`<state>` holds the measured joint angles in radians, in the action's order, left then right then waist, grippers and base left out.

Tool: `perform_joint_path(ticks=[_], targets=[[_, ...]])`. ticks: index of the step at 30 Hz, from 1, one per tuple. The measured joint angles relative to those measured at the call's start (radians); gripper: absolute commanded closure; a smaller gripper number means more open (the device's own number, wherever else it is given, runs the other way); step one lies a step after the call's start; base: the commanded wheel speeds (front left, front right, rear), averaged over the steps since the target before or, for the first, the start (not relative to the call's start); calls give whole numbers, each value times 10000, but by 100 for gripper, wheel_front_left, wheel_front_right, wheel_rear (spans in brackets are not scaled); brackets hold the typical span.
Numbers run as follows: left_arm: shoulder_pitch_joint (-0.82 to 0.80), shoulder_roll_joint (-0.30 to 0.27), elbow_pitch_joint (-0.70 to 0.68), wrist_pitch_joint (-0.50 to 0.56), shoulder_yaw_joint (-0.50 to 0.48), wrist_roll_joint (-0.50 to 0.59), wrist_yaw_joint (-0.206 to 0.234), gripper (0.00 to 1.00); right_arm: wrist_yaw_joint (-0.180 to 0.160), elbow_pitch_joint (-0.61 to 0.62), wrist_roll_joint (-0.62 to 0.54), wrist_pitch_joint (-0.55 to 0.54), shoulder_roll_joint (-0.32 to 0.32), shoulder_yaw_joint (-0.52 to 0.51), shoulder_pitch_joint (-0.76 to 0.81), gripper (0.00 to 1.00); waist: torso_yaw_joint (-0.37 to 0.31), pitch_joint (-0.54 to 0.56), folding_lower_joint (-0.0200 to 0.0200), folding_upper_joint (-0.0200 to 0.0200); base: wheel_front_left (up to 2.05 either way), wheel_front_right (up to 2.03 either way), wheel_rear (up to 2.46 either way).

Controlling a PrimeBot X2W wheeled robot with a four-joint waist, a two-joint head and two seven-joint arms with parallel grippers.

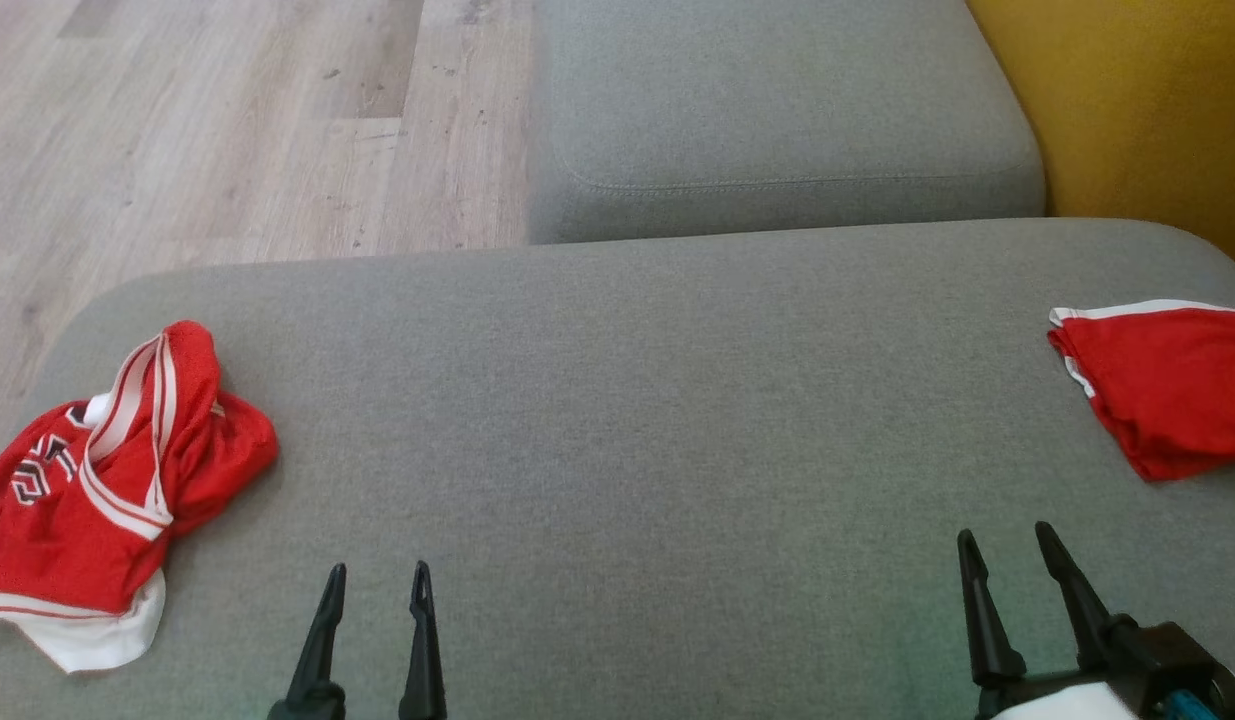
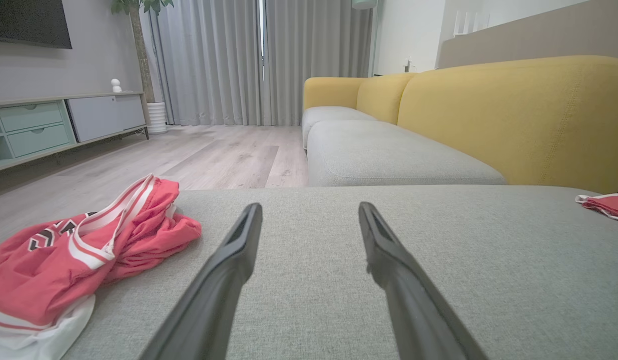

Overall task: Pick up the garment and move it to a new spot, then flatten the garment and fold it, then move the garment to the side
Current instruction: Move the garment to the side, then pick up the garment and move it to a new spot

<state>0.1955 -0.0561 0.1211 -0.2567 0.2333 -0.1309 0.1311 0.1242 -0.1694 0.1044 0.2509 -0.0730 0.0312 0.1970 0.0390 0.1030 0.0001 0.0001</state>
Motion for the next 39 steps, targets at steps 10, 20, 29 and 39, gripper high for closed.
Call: perform_joint_path(ticks=[10, 20, 29, 39], targets=[[-48, 2, 8, 0, 23, 4, -4, 0, 0, 2, 0, 0, 0, -33, 3, 0, 367, -22, 0, 0, 0, 0, 0], [-107, 2, -150, 0, -56, 104, 27, 0, 0, 65, 0, 0, 44, 259, -95, 0, 2112, -300, 0, 0, 0, 0, 0], [-126, 0, -320, 0, -109, 88, 186, 0, 0, 23, 2, 0, 56, 326, -470, 0, 3864, -622, 0, 0, 0, 0, 0], [-126, 0, -535, 0, -479, 90, 240, 0, 0, 12, 0, 0, 44, 399, -647, 0, 4363, -870, -1, 0, 0, 0, 0]])
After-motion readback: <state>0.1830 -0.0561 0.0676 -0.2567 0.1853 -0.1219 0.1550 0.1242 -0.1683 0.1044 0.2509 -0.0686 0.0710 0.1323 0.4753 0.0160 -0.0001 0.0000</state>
